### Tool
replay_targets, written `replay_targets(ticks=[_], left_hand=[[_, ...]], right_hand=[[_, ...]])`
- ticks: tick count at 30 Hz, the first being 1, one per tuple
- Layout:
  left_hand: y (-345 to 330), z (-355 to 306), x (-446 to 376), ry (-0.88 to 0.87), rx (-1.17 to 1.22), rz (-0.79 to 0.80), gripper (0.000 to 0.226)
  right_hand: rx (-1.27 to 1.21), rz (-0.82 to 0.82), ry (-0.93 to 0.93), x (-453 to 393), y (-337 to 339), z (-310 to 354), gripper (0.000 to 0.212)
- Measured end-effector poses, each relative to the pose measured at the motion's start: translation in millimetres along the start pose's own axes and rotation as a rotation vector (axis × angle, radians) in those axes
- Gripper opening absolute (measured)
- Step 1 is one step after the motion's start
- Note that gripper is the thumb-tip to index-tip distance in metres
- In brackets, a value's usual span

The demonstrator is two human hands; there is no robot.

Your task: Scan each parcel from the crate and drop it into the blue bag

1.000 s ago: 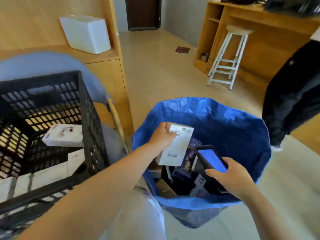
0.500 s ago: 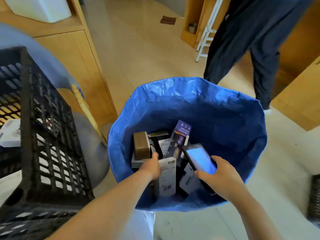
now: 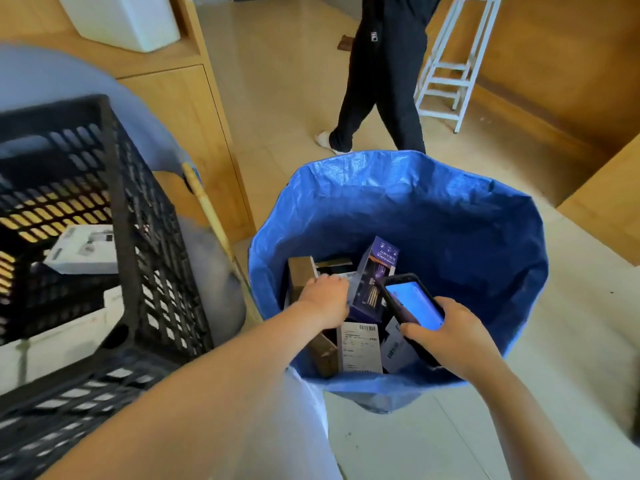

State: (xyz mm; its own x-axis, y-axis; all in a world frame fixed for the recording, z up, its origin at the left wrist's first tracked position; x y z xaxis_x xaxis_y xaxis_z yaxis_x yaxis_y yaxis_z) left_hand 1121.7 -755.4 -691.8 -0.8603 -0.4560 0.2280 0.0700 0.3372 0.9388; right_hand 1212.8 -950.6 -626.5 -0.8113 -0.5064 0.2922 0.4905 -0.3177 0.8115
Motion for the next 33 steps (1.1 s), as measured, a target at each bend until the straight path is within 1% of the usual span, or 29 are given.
replay_targets(ticks=[3, 6, 9, 11, 16, 18, 20, 24, 27, 29, 33], left_hand=[[49, 2, 16, -0.020, -0.013, -0.126, 0.041], [92, 11, 38, 0.008, 0.021, -0.232, 0.045], [143, 26, 73, 0.037, 0.033, -0.374, 0.047], [175, 40, 98, 0.064, 0.029, -0.439, 0.048], [242, 96, 166, 0.173, -0.008, -0.559, 0.050], [257, 127, 197, 0.236, -0.014, -0.602, 0.049], [264, 159, 226, 0.309, -0.027, -0.639, 0.048], [258, 215, 276, 0.421, -0.030, -0.661, 0.048], [245, 256, 306, 0.522, -0.029, -0.646, 0.050], [234, 281, 321, 0.569, -0.024, -0.595, 0.050], [206, 333, 342, 0.673, 0.051, -0.414, 0.050]], right_hand=[[-0.025, -0.029, 0.028, 10, 5, 12, 0.039], [-0.059, -0.059, 0.070, 22, 9, 32, 0.039], [-0.114, -0.069, 0.155, 38, 12, 69, 0.039], [-0.134, -0.065, 0.210, 49, 13, 98, 0.039], [-0.152, -0.036, 0.381, 82, 5, 181, 0.033], [-0.154, -0.004, 0.448, 95, -5, 214, 0.031], [-0.149, 0.012, 0.518, 107, -16, 245, 0.033], [-0.151, 0.044, 0.637, 127, -43, 301, 0.035], [-0.126, 0.060, 0.718, 142, -66, 340, 0.036], [-0.102, 0.072, 0.769, 149, -83, 364, 0.040], [-0.040, 0.079, 0.864, 161, -120, 402, 0.047]])
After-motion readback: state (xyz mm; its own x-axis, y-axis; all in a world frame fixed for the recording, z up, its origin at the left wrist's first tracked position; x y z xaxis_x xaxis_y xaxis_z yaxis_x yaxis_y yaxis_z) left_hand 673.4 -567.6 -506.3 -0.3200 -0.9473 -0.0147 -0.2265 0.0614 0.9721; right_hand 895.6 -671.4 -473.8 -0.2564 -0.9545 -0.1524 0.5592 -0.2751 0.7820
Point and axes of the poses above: each hand's wrist, its own x-axis away from the middle knuckle, its own y-axis out of the back of the hand, z = x × y, the point moved 6 cm from there along -x, towards the middle knuckle, and after that the axes turned 5 degrees about -z, right-handed, at the moved point
